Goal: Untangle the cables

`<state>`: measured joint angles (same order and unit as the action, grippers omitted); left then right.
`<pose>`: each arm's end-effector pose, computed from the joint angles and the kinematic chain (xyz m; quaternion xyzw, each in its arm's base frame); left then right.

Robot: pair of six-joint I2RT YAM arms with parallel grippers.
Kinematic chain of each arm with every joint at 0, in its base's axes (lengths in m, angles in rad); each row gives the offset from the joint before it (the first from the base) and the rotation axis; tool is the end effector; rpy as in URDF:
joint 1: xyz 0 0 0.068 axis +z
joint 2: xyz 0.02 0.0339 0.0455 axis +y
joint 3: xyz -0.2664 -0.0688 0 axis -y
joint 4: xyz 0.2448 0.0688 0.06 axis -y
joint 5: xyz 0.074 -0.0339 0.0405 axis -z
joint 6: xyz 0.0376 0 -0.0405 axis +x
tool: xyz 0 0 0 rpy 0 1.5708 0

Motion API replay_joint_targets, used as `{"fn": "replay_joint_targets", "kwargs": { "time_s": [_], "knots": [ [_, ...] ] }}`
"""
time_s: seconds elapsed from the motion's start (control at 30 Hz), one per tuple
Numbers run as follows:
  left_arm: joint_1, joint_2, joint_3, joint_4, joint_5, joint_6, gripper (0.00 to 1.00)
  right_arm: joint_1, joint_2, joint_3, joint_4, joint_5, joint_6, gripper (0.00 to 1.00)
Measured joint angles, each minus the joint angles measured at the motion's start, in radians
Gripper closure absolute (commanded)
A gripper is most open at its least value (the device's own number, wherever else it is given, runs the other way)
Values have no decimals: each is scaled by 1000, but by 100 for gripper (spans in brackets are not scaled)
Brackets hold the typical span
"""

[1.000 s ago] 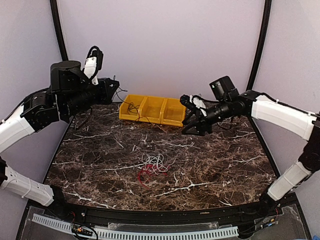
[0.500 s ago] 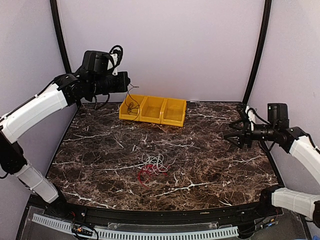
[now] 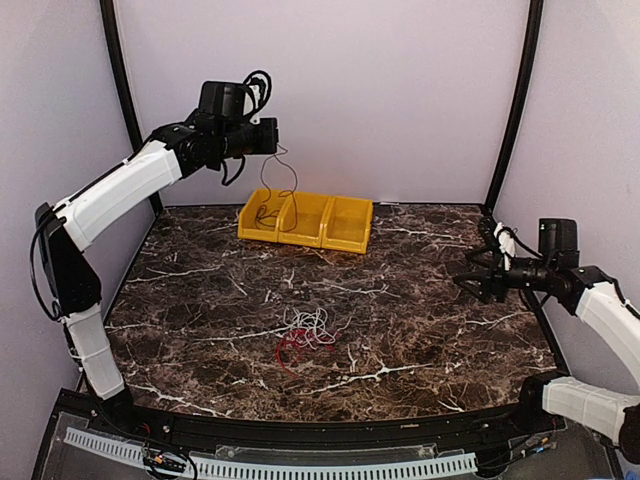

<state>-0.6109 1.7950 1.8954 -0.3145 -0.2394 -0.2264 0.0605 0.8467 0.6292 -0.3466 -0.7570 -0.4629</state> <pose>0.3531 -0.2364 0.4340 0.0742 0.7731 -0.1683 0.6070 0.1792 0.0367 0.2646 -0.3828 0.7401 0.2276 0.5039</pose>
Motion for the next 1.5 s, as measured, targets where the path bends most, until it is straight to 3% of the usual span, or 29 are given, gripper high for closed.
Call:
{"fn": "replay_joint_targets", "kwargs": {
  "time_s": [0.17,0.27,0.63,1.13,1.5],
  "knots": [
    [9,195,267,-8,-12,62,100,-2,25,-11,3,23,-27,26],
    [16,275,346,-2,-17,95,100,-2,48,-11,2,31,-38,26],
    [47,395,353,72,-6,118,100,-2,51,-11,2,54,-56,26],
    [50,397,414,242,87,118,100,-2,65,-11,2,71,-64,27],
    [50,397,400,253,114,89,100,-2,69,-11,2,74,-74,27]
  ]
}}
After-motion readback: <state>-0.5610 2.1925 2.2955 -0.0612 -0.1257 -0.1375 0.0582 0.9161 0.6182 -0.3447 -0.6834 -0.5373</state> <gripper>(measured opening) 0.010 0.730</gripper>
